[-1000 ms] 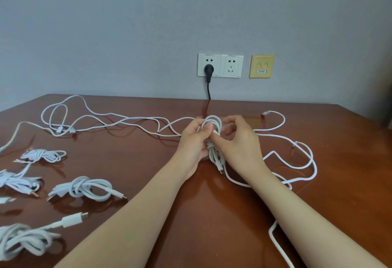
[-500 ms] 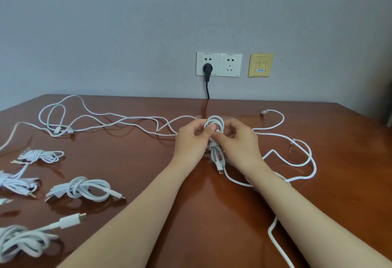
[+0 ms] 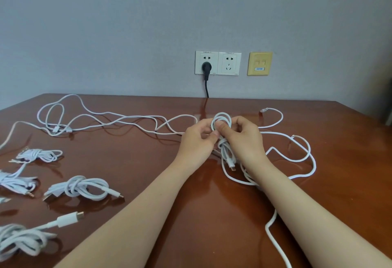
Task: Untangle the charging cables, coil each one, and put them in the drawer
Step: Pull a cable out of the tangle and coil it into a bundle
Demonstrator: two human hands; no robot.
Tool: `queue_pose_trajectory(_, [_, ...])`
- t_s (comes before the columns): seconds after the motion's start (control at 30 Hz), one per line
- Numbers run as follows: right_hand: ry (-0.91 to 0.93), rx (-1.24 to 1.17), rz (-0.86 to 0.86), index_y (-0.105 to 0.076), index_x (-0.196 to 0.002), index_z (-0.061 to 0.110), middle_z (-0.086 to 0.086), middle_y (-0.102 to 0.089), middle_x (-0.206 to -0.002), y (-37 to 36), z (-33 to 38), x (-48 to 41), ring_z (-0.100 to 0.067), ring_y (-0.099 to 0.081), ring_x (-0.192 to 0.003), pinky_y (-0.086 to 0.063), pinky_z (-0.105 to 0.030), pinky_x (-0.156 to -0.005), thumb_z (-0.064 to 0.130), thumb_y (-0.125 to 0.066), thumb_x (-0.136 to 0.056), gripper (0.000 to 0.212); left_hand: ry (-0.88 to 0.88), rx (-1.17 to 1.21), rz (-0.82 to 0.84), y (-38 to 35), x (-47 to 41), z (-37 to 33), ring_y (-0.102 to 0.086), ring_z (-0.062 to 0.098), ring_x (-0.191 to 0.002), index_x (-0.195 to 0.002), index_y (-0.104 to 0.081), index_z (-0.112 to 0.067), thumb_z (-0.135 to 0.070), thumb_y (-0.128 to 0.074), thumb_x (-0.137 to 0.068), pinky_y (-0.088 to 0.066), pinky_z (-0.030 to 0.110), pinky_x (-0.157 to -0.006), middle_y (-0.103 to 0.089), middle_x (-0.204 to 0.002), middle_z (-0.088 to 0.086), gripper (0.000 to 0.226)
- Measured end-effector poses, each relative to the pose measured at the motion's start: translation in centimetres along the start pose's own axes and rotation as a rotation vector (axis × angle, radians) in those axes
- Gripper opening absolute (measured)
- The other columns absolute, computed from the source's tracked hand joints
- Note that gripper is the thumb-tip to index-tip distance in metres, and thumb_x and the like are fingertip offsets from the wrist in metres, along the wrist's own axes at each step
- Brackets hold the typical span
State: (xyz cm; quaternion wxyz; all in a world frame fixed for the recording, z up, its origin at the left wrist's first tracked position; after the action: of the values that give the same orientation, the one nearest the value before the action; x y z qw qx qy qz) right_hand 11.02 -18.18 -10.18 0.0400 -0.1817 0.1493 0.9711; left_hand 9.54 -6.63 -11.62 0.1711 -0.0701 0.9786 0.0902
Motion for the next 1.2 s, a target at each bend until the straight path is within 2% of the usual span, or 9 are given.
queue_pose_trajectory(0.07, [-0.003,0.006,0.047,-0.064,-0.082,0.009,-0.007,-0.060,-0.070,-0.4,-0.1,0.1,-0.015,-0.054,-0.067,-0.041,-0.030,-0.063,0.031,-0.064,-0.085,0.023,0.033,0.001,-0.054,0.3,-0.1,0.2,-0.067,0.024,-0.091,-0.088,-0.062,-0.037,-0.011,-0.057,-0.091,-0.053,0.047,-0.086,-0.068,-0.088,0.000,0.027])
queue_pose_trajectory(0.17, [-0.012,-0.044,0.128,-0.065,-0.082,0.019,0.003,-0.065,-0.072,-1.0,0.1,0.3,-0.012,-0.061,-0.068,-0.046,-0.028,-0.066,0.020,-0.065,-0.085,0.003,0.096,0.037,-0.141,0.9,-0.4,0.7,-0.066,0.025,-0.094,-0.093,-0.060,-0.031,-0.007,-0.053,-0.091,-0.053,0.047,-0.087,-0.068,-0.096,0.006,0.026])
queue_pose_trajectory(0.23, [0.041,0.000,0.150,-0.063,-0.084,0.021,0.006,-0.064,-0.073,-1.1,0.2,0.5,-0.009,-0.061,-0.068,-0.048,-0.025,-0.069,0.016,-0.064,-0.086,0.005,0.118,0.045,-0.166,1.1,-0.5,0.9,-0.065,0.025,-0.095,-0.093,-0.057,-0.033,-0.004,-0.048,-0.092,-0.053,0.047,-0.088,-0.067,-0.100,0.006,0.030])
queue_pose_trajectory(0.37, [0.154,0.143,0.112,-0.060,-0.085,0.020,0.011,-0.058,-0.072,-1.1,1.0,0.9,-0.002,-0.053,-0.066,-0.039,-0.007,-0.060,0.019,-0.066,-0.085,0.006,0.094,0.011,-0.136,1.1,-0.4,0.5,-0.064,0.023,-0.092,-0.096,-0.055,-0.029,-0.001,-0.044,-0.093,-0.054,0.039,-0.085,-0.065,-0.095,0.002,0.030])
queue_pose_trajectory(0.77, [0.162,0.160,-0.005,-0.064,-0.074,0.024,0.015,-0.060,-0.064,-0.3,1.3,0.7,0.002,-0.055,-0.062,-0.039,-0.003,-0.057,0.022,-0.073,-0.078,0.010,0.125,0.078,-0.099,0.9,-0.3,0.4,-0.065,0.024,-0.097,-0.089,-0.053,-0.030,-0.005,-0.051,-0.092,-0.051,0.047,-0.091,-0.067,-0.099,0.005,0.025])
queue_pose_trajectory(0.93, [0.082,0.064,-0.039,-0.070,-0.079,0.020,0.010,-0.065,-0.067,0.2,0.9,0.3,-0.005,-0.061,-0.064,-0.047,-0.016,-0.063,0.024,-0.073,-0.079,0.005,0.190,0.308,-0.029,0.3,0.0,0.0,-0.066,0.015,-0.075,-0.101,-0.054,-0.012,-0.005,-0.052,-0.093,-0.057,0.022,-0.066,-0.063,-0.088,0.004,0.011])
queue_pose_trajectory(1.0, [0.077,0.043,-0.024,-0.067,-0.076,0.025,0.011,-0.065,-0.066,0.3,0.9,0.2,-0.003,-0.061,-0.063,-0.047,-0.015,-0.061,0.026,-0.073,-0.079,0.007,0.243,0.390,-0.033,0.3,-0.1,-0.1,-0.066,0.011,-0.065,-0.097,-0.055,-0.013,-0.014,-0.047,-0.097,-0.057,0.021,-0.062,-0.064,-0.086,0.005,0.008])
queue_pose_trajectory(1.1, [0.106,0.060,0.013,-0.067,-0.078,0.023,0.013,-0.062,-0.066,-0.1,0.9,0.5,0.001,-0.057,-0.060,-0.042,-0.009,-0.058,0.021,-0.073,-0.077,0.007,0.266,0.384,-0.027,0.3,-0.2,0.0,-0.069,0.013,-0.074,-0.106,-0.053,-0.012,-0.032,-0.045,-0.097,-0.057,0.022,-0.064,-0.066,-0.094,0.006,0.023])
queue_pose_trajectory(1.2, [0.194,0.174,0.039,-0.068,-0.090,0.018,0.017,-0.057,-0.066,-0.7,1.2,1.0,0.002,-0.054,-0.060,-0.038,-0.006,-0.058,0.013,-0.071,-0.074,0.017,0.244,0.320,-0.036,0.3,0.1,0.0,-0.065,0.011,-0.078,-0.117,-0.049,-0.009,-0.023,-0.055,-0.093,-0.057,0.023,-0.064,-0.062,-0.095,0.003,0.028])
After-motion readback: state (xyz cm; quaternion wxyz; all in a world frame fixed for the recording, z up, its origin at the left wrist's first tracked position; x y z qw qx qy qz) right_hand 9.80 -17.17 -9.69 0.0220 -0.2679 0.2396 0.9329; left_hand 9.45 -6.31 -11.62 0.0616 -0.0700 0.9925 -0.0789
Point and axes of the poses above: each hand's wrist, its own x-axis away from the middle knuckle, its own y-axis out of the back of the hand, z = x × y, the point moved 4 cm from there along -x, towards the middle knuckle
